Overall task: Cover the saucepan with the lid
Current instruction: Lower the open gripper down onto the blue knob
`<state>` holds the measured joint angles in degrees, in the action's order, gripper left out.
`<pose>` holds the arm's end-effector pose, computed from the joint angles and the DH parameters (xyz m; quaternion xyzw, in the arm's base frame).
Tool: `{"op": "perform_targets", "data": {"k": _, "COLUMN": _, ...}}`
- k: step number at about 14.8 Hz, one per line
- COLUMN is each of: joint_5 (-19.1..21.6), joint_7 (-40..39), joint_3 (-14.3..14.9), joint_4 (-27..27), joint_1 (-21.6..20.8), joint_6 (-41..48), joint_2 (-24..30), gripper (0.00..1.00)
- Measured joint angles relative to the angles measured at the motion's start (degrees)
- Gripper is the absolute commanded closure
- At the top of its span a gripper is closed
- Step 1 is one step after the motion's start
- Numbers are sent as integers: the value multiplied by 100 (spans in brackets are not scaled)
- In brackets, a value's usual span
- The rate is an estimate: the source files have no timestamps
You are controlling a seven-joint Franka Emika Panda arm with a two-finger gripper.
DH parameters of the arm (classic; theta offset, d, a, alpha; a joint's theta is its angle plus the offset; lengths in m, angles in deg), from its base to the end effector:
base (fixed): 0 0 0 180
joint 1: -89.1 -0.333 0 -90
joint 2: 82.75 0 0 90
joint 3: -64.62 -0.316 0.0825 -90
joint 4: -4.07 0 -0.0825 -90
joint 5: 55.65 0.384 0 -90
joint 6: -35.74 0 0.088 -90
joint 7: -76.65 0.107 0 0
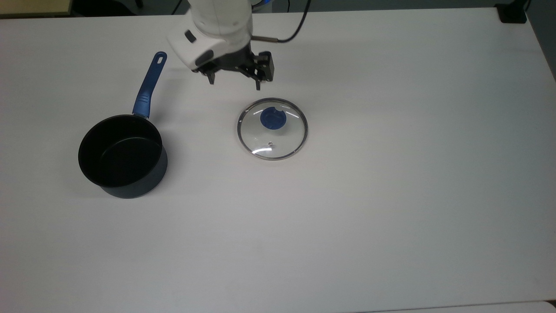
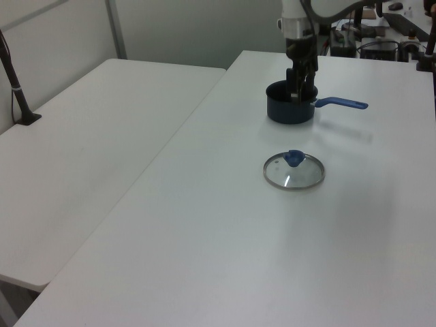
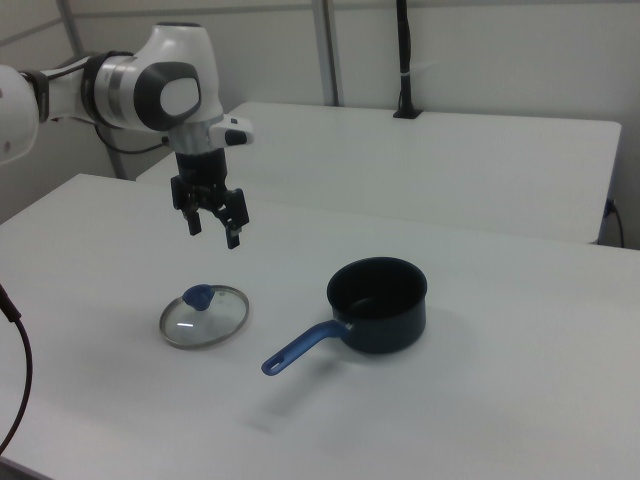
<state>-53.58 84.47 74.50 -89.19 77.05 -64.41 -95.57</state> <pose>0.6175 0.0349 0.4820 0.9974 -0.0521 -0.0497 0.0059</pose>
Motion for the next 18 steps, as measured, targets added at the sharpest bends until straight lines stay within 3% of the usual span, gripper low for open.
{"op": "perform_targets", "data": {"k": 7, "joint_5": -1, "joint_7": 646, "joint_3": -5, "joint_4": -446, "joint_1": -380, "joint_6": -906, "joint_2": -353, "gripper": 0}}
{"op": "perform_targets", "data": {"k": 18, "joint_5": -1, "joint_7": 971, "joint_3": -17, "joint_4": -910, "joint_1": -619, "joint_6": -1373, "joint_2": -420, "gripper": 0}}
